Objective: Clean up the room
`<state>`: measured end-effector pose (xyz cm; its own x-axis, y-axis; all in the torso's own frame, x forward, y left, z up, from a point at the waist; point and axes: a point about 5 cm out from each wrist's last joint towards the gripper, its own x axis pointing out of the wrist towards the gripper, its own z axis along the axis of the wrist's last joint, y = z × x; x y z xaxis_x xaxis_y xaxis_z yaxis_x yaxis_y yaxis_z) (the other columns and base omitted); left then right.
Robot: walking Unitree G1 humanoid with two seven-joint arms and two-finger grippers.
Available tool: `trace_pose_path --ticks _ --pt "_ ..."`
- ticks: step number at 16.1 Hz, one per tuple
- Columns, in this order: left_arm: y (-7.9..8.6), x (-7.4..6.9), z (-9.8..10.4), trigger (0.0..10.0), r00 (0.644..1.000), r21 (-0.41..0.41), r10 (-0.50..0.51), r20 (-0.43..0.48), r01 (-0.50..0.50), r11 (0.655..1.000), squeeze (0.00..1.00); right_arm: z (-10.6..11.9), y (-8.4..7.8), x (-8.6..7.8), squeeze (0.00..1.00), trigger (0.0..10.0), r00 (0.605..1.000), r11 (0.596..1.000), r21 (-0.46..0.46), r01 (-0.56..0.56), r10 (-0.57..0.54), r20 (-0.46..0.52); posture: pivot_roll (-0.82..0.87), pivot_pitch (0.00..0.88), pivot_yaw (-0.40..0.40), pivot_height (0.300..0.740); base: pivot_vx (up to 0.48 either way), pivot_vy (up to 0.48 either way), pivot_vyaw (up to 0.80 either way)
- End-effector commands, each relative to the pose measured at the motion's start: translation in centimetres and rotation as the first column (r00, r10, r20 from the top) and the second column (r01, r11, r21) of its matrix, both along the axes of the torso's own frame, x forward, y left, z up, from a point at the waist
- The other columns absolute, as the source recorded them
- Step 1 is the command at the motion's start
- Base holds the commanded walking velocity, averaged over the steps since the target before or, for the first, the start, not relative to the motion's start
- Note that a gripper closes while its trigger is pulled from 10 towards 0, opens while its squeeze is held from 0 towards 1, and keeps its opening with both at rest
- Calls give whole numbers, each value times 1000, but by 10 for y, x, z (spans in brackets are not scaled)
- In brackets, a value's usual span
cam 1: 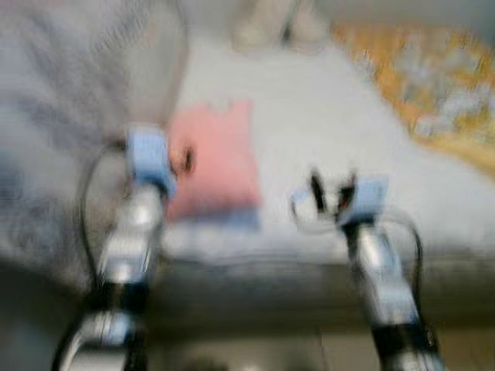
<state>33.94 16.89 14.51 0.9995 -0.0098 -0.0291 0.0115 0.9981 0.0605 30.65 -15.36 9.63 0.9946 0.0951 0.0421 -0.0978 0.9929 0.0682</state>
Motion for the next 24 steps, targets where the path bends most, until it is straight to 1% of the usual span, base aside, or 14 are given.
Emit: trace_pose_path --ticks 1,2,4,12,15,16,17,18,19,20,21,22,23,24 --pt "-3 3 1 10000 1000 16 -18 -9 18 1000 0 7 2 3 0 10000 1000 1000 5 -3 3 27 13 0 -5 740 0 0 0" --pt "-4 2 0 10000 1000 20 -7 -15 8 1000 0 7 2 3 0 10000 1000 1000 5 -2 2 27 12 0 -5 740 0 0 0" --pt "-8 0 1 10000 999 6 -42 11 41 999 0 6 2 2 0 10000 1000 1000 5 -2 2 24 13 0 -7 740 124 0 0" --pt "-9 -1 2 10000 999 12 -38 26 37 999 0 7 2 4 0 10000 1000 1000 4 -3 3 24 17 0 -11 740 480 0 0" --pt "-17 2 6 10000 996 19 -91 24 90 996 0 20 -13 14 0 10000 997 998 40 57 -59 45 15 0 -8 740 457 0 0" --pt "-21 4 7 10000 994 18 -109 17 109 994 0 23 -18 18 0 10000 996 996 49 78 -80 42 16 0 -7 740 0 0 0" --pt "-22 11 9 10000 994 12 -105 -5 105 994 0 25 -28 26 0 10000 994 992 72 108 -109 16 16 0 -5 740 0 0 0" --pt "-20 18 13 10000 996 13 -94 -1 94 996 0 27 -32 32 0 10000 993 989 94 118 -118 -6 16 0 -4 740 0 0 0" --pt "-16 26 18 10000 996 14 -85 -8 85 996 0 25 -34 37 0 10000 993 985 127 115 -109 -51 17 0 -4 740 0 0 0" --pt "-13 32 20 10000 997 13 -80 -24 80 997 0 25 -35 41 0 10000 992 982 154 112 -102 -70 19 0 -4 740 0 0 0" --pt "-10 36 20 10000 996 -6 -75 -51 75 997 0 25 -34 43 0 10000 993 980 174 100 -86 -85 20 0 -4 740 0 0 0" --pt "-3 43 17 10000 988 -85 -73 -138 61 995 0 24 -32 46 0 10000 991 968 239 81 -52 -124 20 0 -4 740 0 0 0" --pt "0 45 13 10000 979 -139 -76 -190 50 989 0 23 -32 47 0 10000 990 963 259 76 -41 -138 20 0 -4 740 0 0 0" --pt "4 46 6 10000 958 -243 -92 -271 25 970 0 18 -35 46 0 10000 985 952 297 77 -27 -171 19 16 0 740 0 0 0"
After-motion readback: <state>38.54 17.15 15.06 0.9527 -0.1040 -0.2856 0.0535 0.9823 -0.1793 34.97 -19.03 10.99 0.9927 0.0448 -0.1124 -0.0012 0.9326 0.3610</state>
